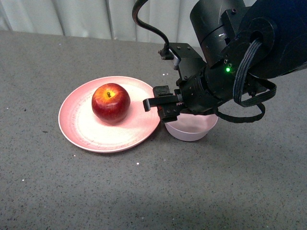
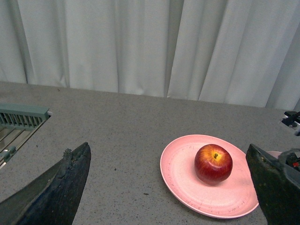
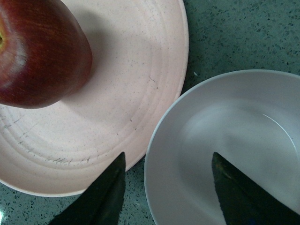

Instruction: Move apple from plate to bowl

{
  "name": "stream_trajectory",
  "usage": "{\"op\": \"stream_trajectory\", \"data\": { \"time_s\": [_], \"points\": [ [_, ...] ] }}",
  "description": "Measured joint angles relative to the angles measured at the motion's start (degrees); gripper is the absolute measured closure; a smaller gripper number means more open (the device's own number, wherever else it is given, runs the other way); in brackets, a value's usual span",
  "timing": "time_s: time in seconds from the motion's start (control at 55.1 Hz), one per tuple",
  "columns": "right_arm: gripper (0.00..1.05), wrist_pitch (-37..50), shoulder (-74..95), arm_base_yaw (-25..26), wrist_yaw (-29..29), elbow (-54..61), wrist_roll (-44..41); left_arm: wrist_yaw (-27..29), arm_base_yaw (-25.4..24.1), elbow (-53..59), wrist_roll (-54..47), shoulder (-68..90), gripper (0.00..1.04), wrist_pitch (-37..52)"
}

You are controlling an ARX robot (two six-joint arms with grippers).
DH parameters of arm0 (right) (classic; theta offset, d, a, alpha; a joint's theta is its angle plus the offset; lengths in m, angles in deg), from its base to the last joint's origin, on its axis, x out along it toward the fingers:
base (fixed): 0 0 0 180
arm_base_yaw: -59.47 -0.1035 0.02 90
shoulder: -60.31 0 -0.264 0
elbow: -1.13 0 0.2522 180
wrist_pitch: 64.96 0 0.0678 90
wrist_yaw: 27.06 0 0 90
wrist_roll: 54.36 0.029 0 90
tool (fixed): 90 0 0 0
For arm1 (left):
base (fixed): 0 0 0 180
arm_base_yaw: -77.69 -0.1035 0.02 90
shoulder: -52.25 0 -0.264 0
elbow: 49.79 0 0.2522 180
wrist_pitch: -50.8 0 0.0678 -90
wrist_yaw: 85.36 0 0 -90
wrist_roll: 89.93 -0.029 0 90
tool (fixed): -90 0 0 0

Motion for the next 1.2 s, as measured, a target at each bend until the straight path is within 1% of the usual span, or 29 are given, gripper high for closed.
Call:
{"op": "stream_trajectory", "data": {
  "time_s": [0.054,0.127,0.2,0.236,0.254,0.308,0.345,0.508,0.58,0.798,0.961,0.998,1.016,1.052,1.161,1.179,1.197],
  "points": [
    [0.42,1.1,-0.5,0.2,-0.1,0.7,0.3,0.0,0.0,0.0,0.0,0.0,0.07,0.0],
    [0.27,3.9,-2.7,0.8,-0.2,3.0,0.6,0.0,0.0,0.0,0.0,0.0,0.07,0.0],
    [0.12,7.4,-6.9,1.6,1.4,6.1,0.2,0.0,0.0,0.0,0.0,0.0,0.07,0.0],
    [0.08,9.2,-9.0,2.1,2.4,7.8,-0.2,0.0,0.0,0.0,0.0,0.0,0.07,0.0],
    [0.08,10.1,-10.0,2.2,3.0,8.6,-0.4,0.0,0.0,0.0,0.0,0.0,0.07,0.0],
    [0.1,14.4,-14.6,3.3,4.9,12.7,-2.1,0.0,0.0,0.0,0.0,0.0,0.07,0.0],
    [0.1,16.5,-17.4,4.3,5.1,15.2,-2.9,0.0,0.0,0.0,0.0,0.0,0.07,0.0],
    [0.09,21.7,-25.7,7.7,8.5,23.7,-6.1,0.0,0.0,0.0,0.0,0.0,0.07,0.0],
    [0.09,26.5,-31.0,9.3,11.4,28.9,-8.5,0.0,0.0,0.0,0.0,0.0,0.07,0.0],
    [0.09,37.1,-45.0,10.5,20.1,40.7,-14.2,0.0,0.0,0.0,0.0,0.0,0.07,0.0],
    [0.09,41.0,-55.4,11.0,22.6,50.0,-15.9,0.0,0.0,0.0,0.0,0.0,0.07,0.0],
    [0.15,44.4,-58.1,11.2,24.1,52.7,-14.2,0.0,0.0,0.0,0.0,0.0,0.07,0.0],
    [0.16,45.2,-58.6,11.3,24.3,53.3,-13.6,0.0,0.0,0.0,0.0,0.0,0.07,0.0],
    [0.23,47.1,-61.0,12.0,24.3,55.2,-11.5,0.0,0.0,0.0,0.0,0.0,0.07,0.0],
    [0.43,46.4,-66.0,14.3,22.8,58.6,-8.4,0.0,0.0,0.0,0.0,0.0,0.07,0.0],
    [0.45,46.3,-66.3,14.4,22.6,58.9,-8.2,0.0,0.0,0.0,0.0,0.0,0.07,0.0],
    [0.5,45.7,-67.3,14.9,22.1,59.6,-7.9,0.0,0.0,0.0,0.0,0.0,0.07,0.0]
  ]
}}
